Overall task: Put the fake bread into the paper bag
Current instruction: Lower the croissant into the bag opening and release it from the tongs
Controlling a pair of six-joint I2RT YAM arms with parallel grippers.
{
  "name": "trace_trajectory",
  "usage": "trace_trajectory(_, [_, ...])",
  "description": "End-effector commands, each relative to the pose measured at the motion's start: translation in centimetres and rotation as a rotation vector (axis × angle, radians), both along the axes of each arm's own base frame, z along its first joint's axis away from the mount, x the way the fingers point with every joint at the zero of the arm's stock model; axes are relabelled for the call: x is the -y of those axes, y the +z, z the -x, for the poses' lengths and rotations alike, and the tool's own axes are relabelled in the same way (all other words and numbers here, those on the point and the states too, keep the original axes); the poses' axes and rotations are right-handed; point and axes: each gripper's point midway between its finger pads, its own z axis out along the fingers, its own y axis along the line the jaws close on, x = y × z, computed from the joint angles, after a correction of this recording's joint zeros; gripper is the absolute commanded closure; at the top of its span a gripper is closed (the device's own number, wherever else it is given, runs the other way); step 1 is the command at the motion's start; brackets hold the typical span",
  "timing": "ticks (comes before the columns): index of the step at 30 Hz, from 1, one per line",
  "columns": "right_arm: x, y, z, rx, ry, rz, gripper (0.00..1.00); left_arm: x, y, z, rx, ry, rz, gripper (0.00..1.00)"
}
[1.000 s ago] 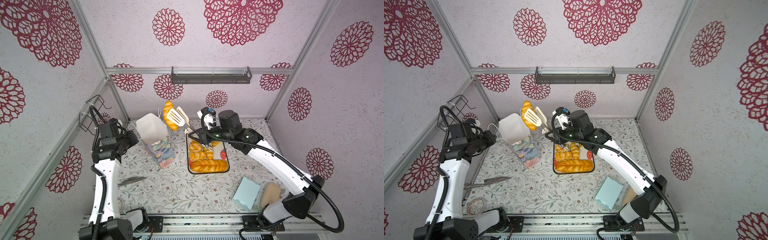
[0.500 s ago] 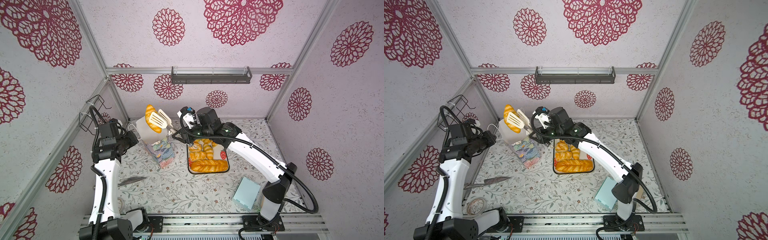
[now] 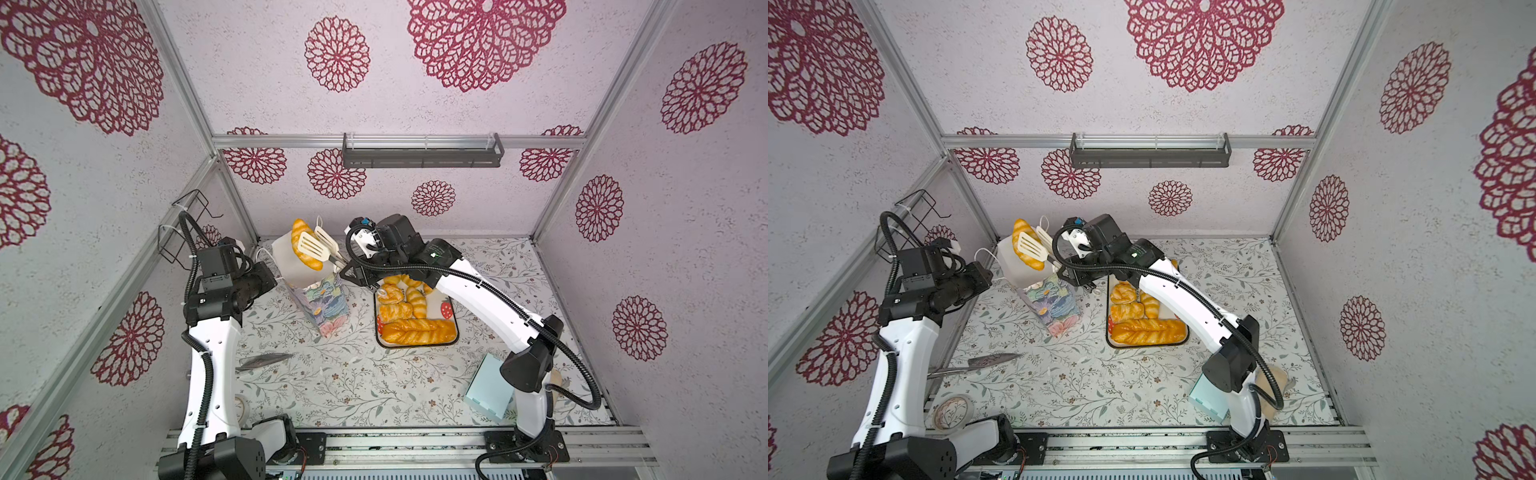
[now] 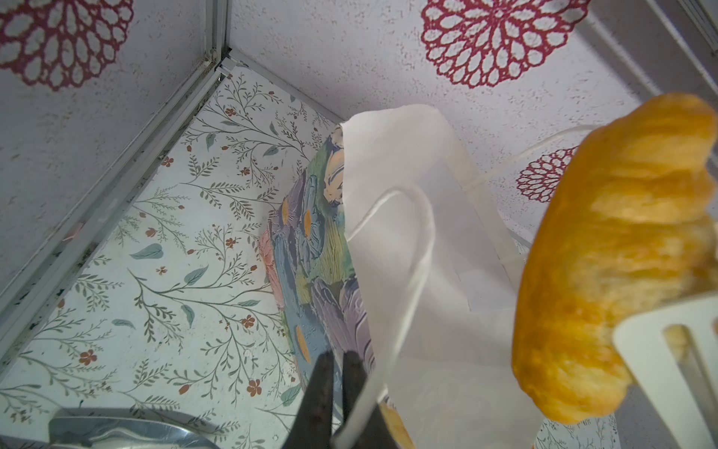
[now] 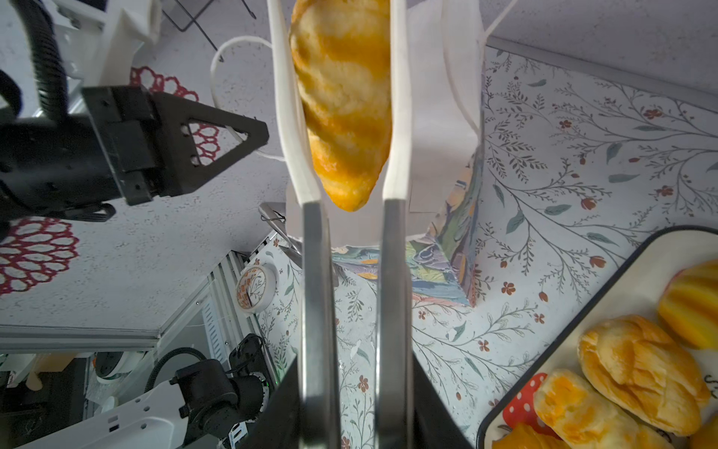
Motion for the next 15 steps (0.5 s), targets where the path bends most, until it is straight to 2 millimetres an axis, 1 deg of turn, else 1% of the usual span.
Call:
trace_trajectory(1, [0.7, 3.0, -0.3, 0.100, -0.017, -0.027, 0.65, -0.2, -0.4, 0.0, -0.005, -0.002, -0.002, 0.89])
trace_trajectory(7, [1.9, 1.6, -0.4, 0.118, -0.047, 0.038, 0.65, -0.1, -0.8, -0.2, -0.008, -0.002, 0.007, 0.89])
trace_trajectory(15, [3.7, 1.7, -0.1, 0.146, -0.084, 0.062, 0.65, 0.2, -1.0, -0.8, -0.008, -0.012, 0.034, 0.89])
